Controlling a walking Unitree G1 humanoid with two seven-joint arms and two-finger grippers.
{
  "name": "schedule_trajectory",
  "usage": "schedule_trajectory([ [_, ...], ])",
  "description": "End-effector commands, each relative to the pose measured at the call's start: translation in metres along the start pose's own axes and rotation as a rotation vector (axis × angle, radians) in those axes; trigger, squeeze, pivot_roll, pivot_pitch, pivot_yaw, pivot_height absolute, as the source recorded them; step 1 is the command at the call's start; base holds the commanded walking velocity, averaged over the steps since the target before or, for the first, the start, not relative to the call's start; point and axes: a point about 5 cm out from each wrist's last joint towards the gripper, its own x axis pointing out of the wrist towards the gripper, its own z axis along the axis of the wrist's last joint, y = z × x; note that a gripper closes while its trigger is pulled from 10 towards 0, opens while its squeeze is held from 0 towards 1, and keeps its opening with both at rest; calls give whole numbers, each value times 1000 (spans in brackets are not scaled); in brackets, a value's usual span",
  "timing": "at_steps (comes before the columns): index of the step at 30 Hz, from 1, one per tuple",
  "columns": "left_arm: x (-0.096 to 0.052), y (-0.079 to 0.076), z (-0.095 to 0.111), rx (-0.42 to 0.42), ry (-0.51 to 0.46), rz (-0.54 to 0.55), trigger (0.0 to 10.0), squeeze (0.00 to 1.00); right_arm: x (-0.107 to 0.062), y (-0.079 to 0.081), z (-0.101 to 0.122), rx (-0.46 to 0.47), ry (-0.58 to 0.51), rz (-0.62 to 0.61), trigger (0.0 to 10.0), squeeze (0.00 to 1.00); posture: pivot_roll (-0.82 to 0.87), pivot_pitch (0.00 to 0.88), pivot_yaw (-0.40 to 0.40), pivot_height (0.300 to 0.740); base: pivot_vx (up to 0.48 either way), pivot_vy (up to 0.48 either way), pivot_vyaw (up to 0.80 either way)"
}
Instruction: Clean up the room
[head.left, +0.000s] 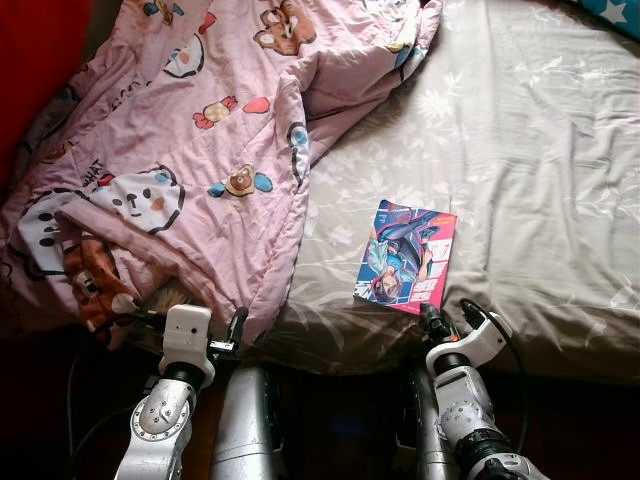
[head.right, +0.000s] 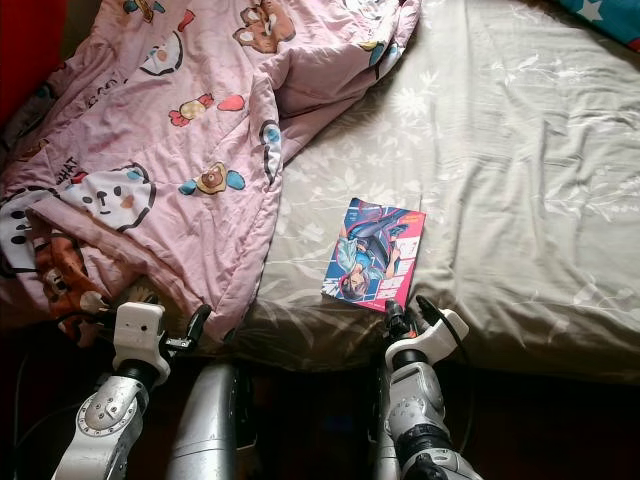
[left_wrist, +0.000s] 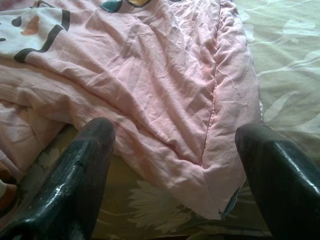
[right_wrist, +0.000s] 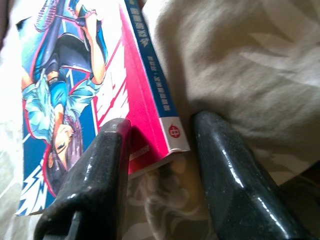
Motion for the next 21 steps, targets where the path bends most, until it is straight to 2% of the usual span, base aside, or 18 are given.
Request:
schedule_trajectory([
  [1,-7,3,-9,29,39,-6,10000,0,-2,1,-10,26,38,8,10000,0,89,296,87,588,0,0,0],
  [8,-7,5,-8,35,37,-2,10000,0,-1,9,-15,39,58,55,10000,0,92,289,85,588,0,0,0],
  [9,-7,5,-9,36,38,-2,10000,0,-1,9,-16,40,62,61,1922,0,91,288,85,588,0,0,0],
  [10,-7,5,-9,36,38,-2,10000,0,-1,9,-17,39,62,61,1922,0,91,288,85,588,0,0,0],
  [11,-7,4,-9,36,38,-2,10000,0,-2,9,-18,38,64,60,0,0,91,288,85,588,0,0,0],
  [21,-7,4,-11,36,44,-5,10000,0,-5,4,-20,37,72,51,0,0,88,285,82,588,0,0,0],
])
